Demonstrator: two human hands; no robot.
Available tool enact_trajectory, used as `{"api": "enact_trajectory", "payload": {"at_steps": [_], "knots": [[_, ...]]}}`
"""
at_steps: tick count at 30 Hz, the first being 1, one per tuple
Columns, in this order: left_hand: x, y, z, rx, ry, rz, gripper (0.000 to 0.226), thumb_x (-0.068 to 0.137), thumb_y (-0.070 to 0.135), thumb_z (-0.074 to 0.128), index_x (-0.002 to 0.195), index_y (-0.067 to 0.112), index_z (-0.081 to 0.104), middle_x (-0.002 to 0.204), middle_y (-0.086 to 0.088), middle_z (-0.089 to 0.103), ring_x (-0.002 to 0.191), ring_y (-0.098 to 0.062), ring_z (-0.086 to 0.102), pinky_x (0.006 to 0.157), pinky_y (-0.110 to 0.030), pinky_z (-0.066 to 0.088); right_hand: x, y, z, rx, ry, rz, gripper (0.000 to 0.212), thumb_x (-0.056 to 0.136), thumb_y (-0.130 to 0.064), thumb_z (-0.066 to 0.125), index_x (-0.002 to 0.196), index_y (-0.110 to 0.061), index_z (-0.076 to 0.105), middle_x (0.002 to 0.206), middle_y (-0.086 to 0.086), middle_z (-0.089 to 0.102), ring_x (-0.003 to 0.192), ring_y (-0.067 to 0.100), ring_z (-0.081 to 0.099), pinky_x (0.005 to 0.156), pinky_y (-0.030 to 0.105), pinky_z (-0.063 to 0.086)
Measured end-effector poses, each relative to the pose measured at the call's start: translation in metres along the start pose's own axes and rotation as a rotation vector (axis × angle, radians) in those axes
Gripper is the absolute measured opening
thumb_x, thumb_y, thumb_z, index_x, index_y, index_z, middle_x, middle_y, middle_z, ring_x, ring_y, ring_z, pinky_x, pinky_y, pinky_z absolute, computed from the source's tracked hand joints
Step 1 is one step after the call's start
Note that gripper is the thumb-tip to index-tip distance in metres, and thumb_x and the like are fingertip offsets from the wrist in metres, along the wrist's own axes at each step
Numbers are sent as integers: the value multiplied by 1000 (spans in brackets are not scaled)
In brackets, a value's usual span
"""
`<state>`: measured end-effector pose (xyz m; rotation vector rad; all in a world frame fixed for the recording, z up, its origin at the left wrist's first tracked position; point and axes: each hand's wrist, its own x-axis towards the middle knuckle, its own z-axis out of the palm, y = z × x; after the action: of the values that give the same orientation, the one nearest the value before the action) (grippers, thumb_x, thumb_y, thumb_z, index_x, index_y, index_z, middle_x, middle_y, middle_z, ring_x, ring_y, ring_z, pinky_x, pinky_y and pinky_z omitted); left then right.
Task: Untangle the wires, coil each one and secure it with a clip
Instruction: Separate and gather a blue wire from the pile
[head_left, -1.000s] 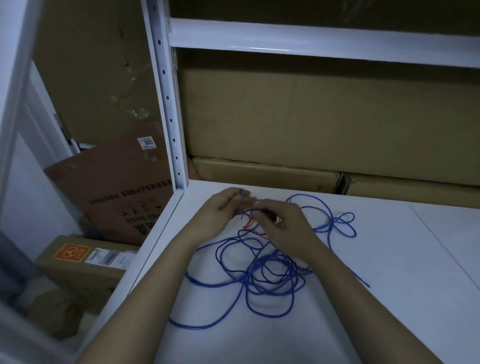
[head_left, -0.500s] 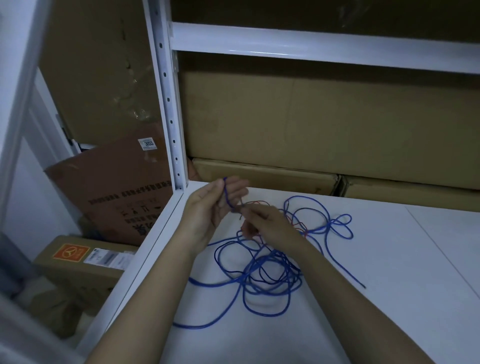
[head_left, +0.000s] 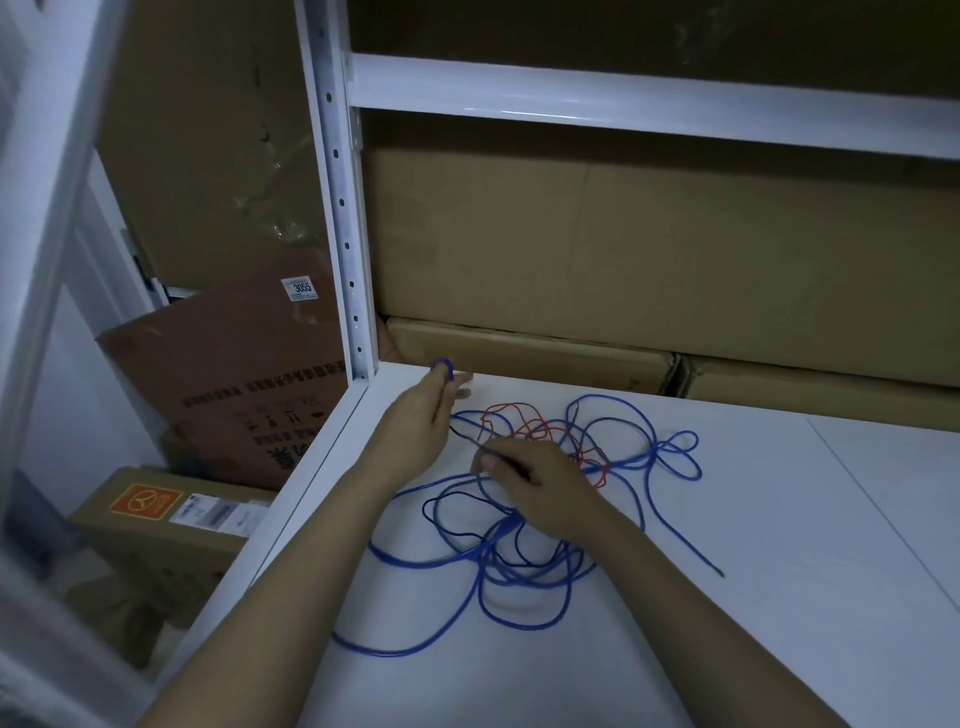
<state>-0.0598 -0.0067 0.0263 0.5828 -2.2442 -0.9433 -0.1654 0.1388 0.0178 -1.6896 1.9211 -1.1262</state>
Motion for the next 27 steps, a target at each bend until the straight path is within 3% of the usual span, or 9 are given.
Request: {"api": "enact_trajectory", "payload": {"at_steps": [3,8,12,15,18,20,22,25,27], "knots": [[-13,0,2,20,-114,-9,27,104,22,34,112,10,57,93,1,69,83,-9,62,82,-26,48,6,-4,-13,135,230,6,19,98,-13,51,90,-20,67,81,-3,68,75,6,62,70,21,49],[-19,19,1,-351,-303,-119,38,105,18,33,77,3,55,51,10,44,52,-6,38,57,-20,30,17,15,-29,157,229,85,16,96,-15,56,83,-24,64,73,-17,63,69,-4,57,69,16,45],[-18,23,-4,-636,-186,-186,38,104,14,31,71,11,49,50,9,34,48,-5,28,52,-18,26,9,42,-26,-107,-10,180,25,100,-26,49,79,-22,63,74,-12,59,72,3,55,73,26,42],[-17,24,-1,-612,-105,-172,38,105,16,31,71,12,47,51,10,36,49,-5,29,54,-20,27,12,37,-28,-297,-125,183,29,100,-27,48,81,-17,67,73,-13,53,68,3,51,66,25,40],[-8,36,-3,-594,63,-188,39,105,16,30,69,14,43,48,13,36,46,-3,29,53,-19,26,29,-1,-56,-61,52,200,34,100,-27,48,78,-9,67,68,0,61,64,18,60,70,40,51],[0,46,-8,-539,158,-146,39,106,16,30,69,15,43,50,10,36,46,-3,29,50,-16,27,38,-30,-74,262,260,145,34,100,-24,49,74,-8,64,64,4,63,62,18,63,74,37,55],[8,54,-13,-482,179,-118,39,106,17,30,69,16,44,54,4,36,46,-2,30,49,-13,27,46,-40,-79,221,299,93,35,100,-21,48,71,-10,62,61,4,62,59,19,64,69,36,57],[13,63,-15,-428,184,-116,41,106,18,30,68,16,44,55,-1,37,44,-1,32,47,-12,28,49,-42,-79,-42,113,141,40,102,-20,44,66,-10,59,59,3,63,50,12,62,58,32,52],[16,67,-17,-417,210,-113,38,105,19,30,71,16,46,56,0,39,44,0,34,48,-10,29,57,-57,-91,120,304,101,38,102,-17,43,68,-9,57,58,4,62,44,6,59,55,24,50]]}}
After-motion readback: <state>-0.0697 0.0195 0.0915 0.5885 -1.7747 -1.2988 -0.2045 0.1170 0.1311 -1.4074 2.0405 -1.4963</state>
